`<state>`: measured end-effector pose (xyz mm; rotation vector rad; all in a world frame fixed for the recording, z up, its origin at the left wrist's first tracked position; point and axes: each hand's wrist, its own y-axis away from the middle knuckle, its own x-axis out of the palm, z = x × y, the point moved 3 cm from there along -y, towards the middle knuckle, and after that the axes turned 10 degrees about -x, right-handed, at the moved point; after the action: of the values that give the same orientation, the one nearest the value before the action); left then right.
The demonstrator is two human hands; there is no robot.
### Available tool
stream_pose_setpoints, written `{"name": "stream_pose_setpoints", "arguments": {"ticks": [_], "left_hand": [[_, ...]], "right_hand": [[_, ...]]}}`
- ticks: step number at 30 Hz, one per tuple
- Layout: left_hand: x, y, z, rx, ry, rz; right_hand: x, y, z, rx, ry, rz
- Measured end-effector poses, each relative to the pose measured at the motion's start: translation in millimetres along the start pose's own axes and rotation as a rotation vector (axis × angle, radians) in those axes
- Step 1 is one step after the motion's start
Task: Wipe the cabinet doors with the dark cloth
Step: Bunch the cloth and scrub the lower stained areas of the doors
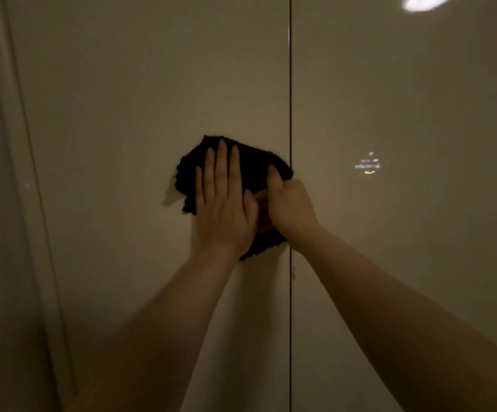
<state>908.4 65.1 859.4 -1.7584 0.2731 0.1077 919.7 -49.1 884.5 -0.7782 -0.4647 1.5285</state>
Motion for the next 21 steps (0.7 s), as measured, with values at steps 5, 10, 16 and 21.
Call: {"name": "stream_pose_setpoints", "arguments": {"ticks": [5, 10, 16, 21], "left_hand": [[14, 64, 3, -0.028, -0.006, 0.045], [30, 117, 6, -0.028, -0.007, 0.099], [46, 165, 10, -0.003, -0.001, 0.138], [58, 187, 3, -0.006, 0.014, 0.155]], "right_hand": [[2, 43, -44, 0.068, -0.001, 0.061], [3, 82, -85, 0.144, -0.028, 0.061], [3, 119, -121, 0.225, -0.106, 0.054], [-4, 135, -137, 0.258, -0.093, 0.031]]}}
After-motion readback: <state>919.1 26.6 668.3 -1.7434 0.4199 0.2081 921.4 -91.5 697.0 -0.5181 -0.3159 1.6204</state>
